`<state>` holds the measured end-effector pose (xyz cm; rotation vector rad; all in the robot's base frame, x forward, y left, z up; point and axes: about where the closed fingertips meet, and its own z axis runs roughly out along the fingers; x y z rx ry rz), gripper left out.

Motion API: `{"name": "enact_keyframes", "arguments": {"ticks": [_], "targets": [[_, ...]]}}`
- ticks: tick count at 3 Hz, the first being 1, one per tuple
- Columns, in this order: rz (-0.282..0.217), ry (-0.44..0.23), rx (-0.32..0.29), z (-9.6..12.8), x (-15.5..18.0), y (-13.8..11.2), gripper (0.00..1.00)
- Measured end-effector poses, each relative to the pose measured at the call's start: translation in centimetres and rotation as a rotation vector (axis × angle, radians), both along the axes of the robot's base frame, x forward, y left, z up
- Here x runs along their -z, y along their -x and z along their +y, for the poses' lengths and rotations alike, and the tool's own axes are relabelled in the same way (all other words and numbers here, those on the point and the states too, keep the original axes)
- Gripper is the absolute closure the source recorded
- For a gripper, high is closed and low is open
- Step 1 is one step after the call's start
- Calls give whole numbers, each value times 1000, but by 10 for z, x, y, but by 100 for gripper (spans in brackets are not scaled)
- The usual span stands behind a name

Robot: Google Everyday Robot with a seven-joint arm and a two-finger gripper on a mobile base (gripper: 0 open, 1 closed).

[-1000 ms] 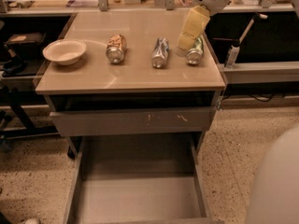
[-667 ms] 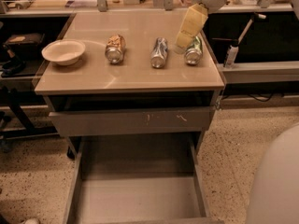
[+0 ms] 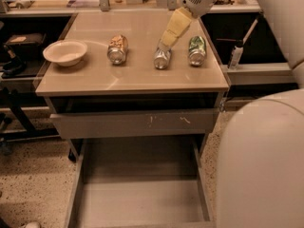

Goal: Place redbull can into middle drawer

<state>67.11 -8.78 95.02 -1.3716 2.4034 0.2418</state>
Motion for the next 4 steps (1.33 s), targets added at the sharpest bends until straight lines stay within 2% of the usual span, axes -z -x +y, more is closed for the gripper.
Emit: {"name": "enact_keyframes", "arguments": {"ticks": [2,3,4], "targets": [[58,-20,35,28,27,-34,0],[67,-7,40,43,38,-50,0],[57,-1,64,43,43,-65,0]]}}
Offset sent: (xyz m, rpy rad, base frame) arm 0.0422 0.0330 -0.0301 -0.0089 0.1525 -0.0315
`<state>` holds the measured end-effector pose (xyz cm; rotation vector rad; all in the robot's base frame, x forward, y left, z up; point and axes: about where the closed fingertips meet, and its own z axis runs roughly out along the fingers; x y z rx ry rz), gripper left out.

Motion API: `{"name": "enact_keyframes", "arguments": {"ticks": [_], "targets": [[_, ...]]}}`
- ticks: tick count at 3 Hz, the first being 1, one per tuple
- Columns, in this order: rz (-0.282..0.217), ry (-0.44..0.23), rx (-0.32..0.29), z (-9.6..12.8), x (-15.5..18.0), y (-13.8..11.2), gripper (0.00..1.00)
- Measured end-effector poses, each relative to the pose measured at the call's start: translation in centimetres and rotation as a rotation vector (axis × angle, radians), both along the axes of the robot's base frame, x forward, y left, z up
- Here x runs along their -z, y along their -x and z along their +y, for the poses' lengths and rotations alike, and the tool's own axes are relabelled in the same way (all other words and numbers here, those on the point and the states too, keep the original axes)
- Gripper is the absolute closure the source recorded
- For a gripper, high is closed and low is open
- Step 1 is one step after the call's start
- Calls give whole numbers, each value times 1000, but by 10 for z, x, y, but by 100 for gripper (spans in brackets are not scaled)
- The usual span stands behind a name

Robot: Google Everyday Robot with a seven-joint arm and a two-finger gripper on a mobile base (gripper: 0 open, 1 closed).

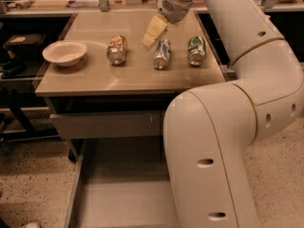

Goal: Place redbull can into middle drawer

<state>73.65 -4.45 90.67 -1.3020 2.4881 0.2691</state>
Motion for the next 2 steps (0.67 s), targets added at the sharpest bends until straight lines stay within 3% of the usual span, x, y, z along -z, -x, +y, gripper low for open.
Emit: {"name": "enact_keyframes", "arguments": {"ticks": [2], "targets": [[30,-34,69,-26,31,-18,0]]}}
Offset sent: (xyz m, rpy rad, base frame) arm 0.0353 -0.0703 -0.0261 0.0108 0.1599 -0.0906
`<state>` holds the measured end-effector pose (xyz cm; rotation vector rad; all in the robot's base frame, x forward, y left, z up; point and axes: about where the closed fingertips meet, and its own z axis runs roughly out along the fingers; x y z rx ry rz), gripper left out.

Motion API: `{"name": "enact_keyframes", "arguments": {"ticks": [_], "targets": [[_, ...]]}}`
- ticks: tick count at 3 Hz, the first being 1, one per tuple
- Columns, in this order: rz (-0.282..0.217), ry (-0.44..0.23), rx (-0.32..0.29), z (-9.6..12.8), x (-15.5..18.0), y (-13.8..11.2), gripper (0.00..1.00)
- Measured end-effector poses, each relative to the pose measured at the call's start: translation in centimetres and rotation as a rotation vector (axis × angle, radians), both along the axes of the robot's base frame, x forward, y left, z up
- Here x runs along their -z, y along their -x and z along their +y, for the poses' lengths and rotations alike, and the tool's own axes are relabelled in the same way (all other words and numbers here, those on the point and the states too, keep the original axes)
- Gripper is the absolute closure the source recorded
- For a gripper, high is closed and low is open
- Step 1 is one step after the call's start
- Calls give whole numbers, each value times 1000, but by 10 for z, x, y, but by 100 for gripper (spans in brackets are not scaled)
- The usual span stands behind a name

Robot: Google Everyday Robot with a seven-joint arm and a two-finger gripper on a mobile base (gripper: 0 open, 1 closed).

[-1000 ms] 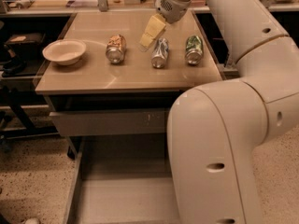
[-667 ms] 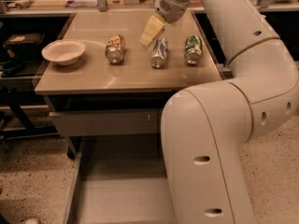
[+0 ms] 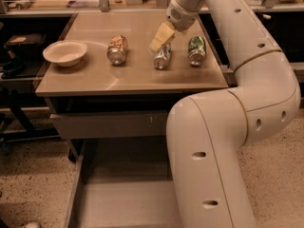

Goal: Place redbull can into middle drawer

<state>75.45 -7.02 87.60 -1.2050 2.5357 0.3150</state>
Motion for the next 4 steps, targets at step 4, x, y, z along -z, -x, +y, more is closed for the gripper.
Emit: {"name": "enact_keyframes", "arguments": {"ticks": [4], "targets": [[52,14,-11,36,28,-10,0]]}}
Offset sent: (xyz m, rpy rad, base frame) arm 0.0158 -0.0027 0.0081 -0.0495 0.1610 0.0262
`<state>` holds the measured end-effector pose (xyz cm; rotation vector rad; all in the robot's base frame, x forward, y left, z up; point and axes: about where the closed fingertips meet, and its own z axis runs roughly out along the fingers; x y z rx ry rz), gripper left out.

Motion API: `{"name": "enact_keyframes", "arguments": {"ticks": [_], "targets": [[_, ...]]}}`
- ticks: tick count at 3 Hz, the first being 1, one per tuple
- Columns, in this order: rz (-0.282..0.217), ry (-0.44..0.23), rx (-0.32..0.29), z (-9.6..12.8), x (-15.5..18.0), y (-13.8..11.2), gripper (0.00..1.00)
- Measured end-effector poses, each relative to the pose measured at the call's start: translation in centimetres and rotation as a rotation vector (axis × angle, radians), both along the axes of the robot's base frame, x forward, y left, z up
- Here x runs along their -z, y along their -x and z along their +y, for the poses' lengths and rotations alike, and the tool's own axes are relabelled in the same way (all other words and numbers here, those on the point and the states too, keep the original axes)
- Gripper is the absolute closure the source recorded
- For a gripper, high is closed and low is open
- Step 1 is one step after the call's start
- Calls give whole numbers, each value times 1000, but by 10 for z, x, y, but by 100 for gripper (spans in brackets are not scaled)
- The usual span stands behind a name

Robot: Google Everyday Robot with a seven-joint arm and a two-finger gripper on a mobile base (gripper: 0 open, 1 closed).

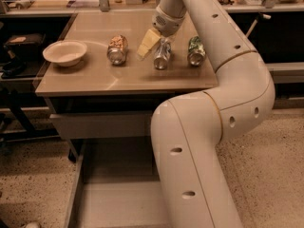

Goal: Place redbull can into middle drawer

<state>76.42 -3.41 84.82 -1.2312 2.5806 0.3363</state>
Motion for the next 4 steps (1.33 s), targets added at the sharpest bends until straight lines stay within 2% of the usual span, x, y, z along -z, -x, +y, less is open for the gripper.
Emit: {"name": "enact_keyframes", "arguments": {"ticks": [2,3,4], "targets": [[33,-14,-2,1,22,-3,0],[2,-28,6,7,23,-13,18],[-17,-39,11,11,25,-20,42]]}}
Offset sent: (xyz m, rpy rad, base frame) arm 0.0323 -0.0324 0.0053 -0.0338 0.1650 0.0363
